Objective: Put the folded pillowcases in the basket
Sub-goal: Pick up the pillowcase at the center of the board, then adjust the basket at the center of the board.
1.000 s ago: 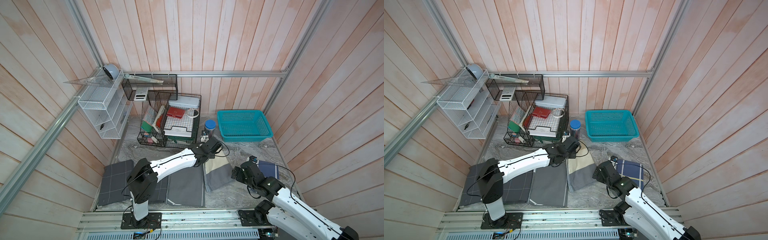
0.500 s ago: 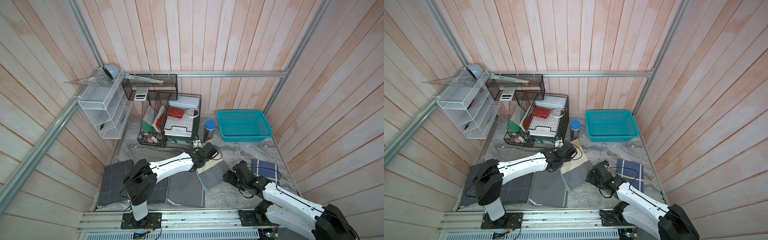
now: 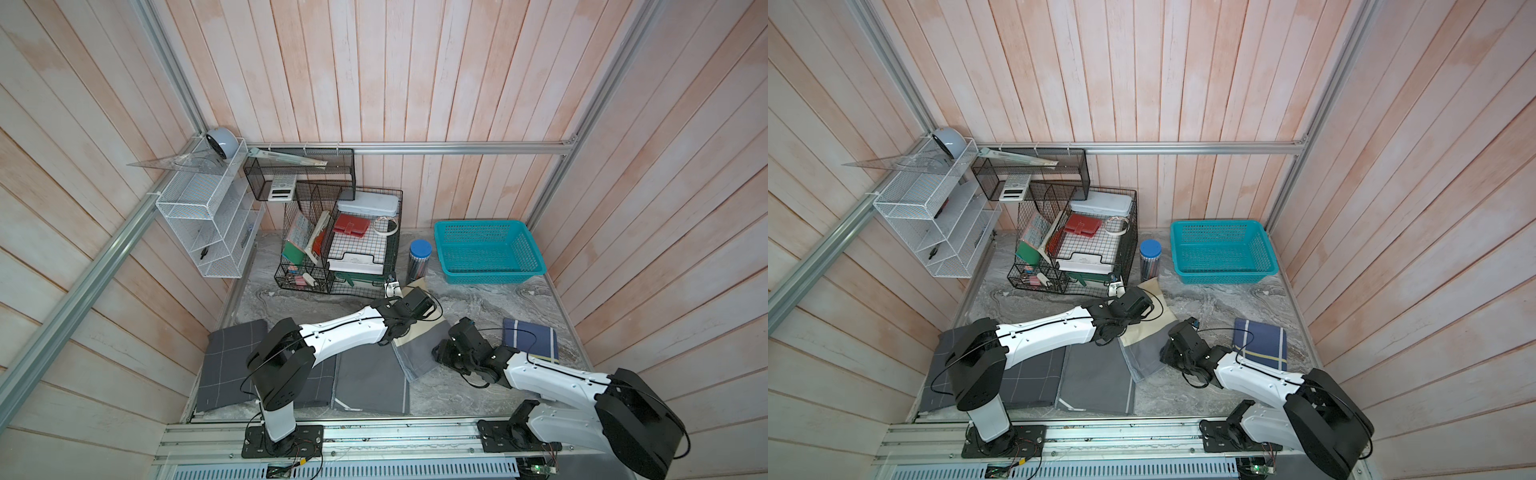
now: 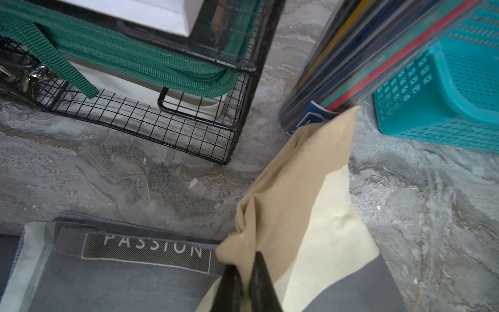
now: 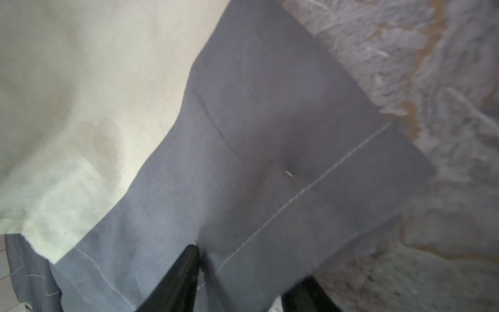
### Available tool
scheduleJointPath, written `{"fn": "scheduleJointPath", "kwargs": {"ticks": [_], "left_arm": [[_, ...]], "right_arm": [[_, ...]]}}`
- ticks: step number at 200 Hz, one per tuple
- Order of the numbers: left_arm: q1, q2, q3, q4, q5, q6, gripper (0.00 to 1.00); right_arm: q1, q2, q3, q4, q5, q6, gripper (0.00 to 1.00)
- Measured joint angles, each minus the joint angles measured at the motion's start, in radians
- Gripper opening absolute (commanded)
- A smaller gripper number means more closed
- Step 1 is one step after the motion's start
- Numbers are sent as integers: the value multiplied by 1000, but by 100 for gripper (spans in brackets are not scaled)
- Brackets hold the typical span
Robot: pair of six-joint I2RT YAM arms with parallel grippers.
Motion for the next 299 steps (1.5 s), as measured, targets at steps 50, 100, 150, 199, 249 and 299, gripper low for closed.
{"fn": "scheduleJointPath", "kwargs": {"ticks": [50, 100, 150, 199, 249, 299], "left_arm": [[0, -3, 0, -1, 22, 1, 0], [-35, -10, 79, -15, 42, 24, 0], [-99, -3, 302, -26, 45, 76, 0], [-95, 148, 607, -30, 42, 149, 0], [-65, 460, 1004, -37, 72, 229, 0], [31, 737, 1336, -7, 169, 256, 0]], "right_arm": [[2, -42, 22, -106, 48, -19, 0], [-103, -293, 158, -379, 266, -160, 0], [-388, -309, 346, -489, 286, -328, 0], [-541, -138, 591, -500, 285, -436, 0], [-656, 135, 779, -440, 278, -508, 0], [-737, 380, 955, -372, 242, -585, 0]]}}
